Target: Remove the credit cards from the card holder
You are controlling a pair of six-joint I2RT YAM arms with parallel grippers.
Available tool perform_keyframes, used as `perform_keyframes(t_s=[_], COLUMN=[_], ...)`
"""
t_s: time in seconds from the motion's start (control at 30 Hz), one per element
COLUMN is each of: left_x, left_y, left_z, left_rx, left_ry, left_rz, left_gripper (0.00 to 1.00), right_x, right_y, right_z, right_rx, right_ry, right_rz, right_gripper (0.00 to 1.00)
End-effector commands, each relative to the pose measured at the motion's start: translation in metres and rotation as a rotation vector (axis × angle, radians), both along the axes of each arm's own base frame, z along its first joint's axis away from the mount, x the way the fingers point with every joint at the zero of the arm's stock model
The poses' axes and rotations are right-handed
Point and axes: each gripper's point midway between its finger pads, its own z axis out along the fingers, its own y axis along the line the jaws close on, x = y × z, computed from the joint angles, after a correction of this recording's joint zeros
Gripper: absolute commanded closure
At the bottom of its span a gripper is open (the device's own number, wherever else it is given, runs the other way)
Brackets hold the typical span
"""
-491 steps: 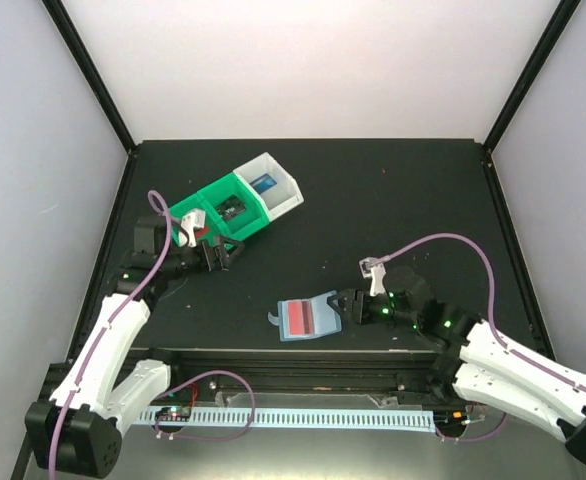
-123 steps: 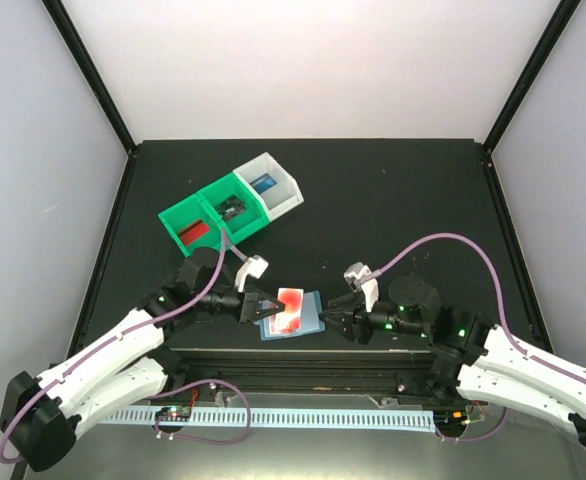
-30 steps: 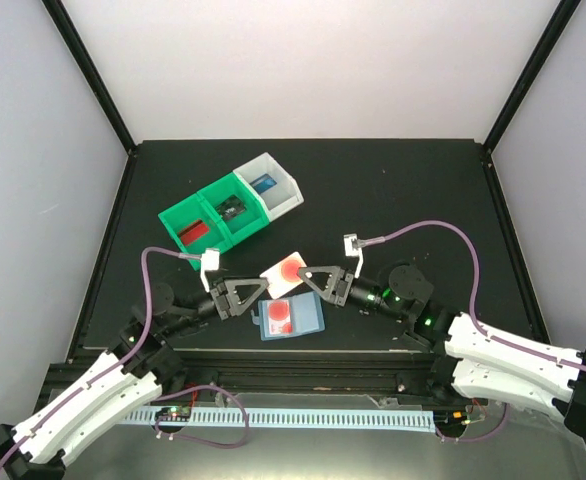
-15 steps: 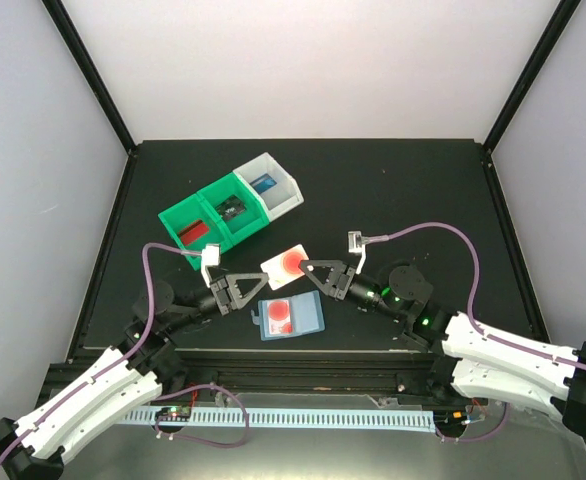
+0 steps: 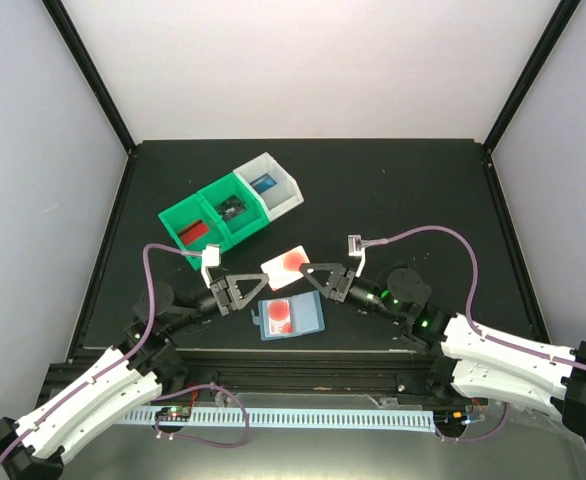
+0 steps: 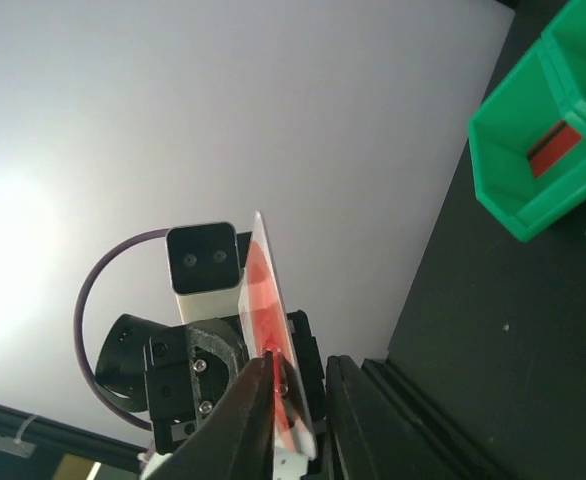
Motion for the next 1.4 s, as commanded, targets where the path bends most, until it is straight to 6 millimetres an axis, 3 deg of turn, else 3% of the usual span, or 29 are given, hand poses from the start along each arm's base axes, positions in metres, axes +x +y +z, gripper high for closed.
perform_keyframes(t_s=[0.0, 0.2, 0.4, 0.6, 0.93, 1.37], left_x=[-0.004, -0.002, 0.004, 0.016, 0.039, 0.088], left_y=[0.003, 0.008, 0.012, 0.017, 0.028, 0.09], left_z=[0.014, 0.014, 0.009, 0.003, -0.004, -0.019], left_rx=[-0.04, -0.056, -0.013, 0.12, 0.308, 0.455], left_ry=[-0.051, -0.048, -0.057, -0.076, -0.021, 0.149], left_rz=[-0.001, 0.03, 0.078, 0.149, 0.18, 0.324], left_gripper=[0.99, 0.98, 0.98, 0.98, 0.99, 0.98], right_x=[0.002, 0.002, -0.001, -0.013, -0.031, -0.038], right_y=[-0.007, -0.014, -0.019, -0.022, -0.041, -0.061], right_z=[-0.002, -0.006, -0.013, -0.018, -0.035, -0.04], right_rx=[-0.002, -0.015, -0.05, -0.089, -0.187, -0.215], right_ry=[-0.011, -0.017, -0.025, -0.073, -0.148, -0.166], right_rz=[-0.03, -0.051, -0.055, -0.009, 0.028, 0.005], right_gripper=[0.78, 0.62, 0.26, 0.01, 0.0, 0.0])
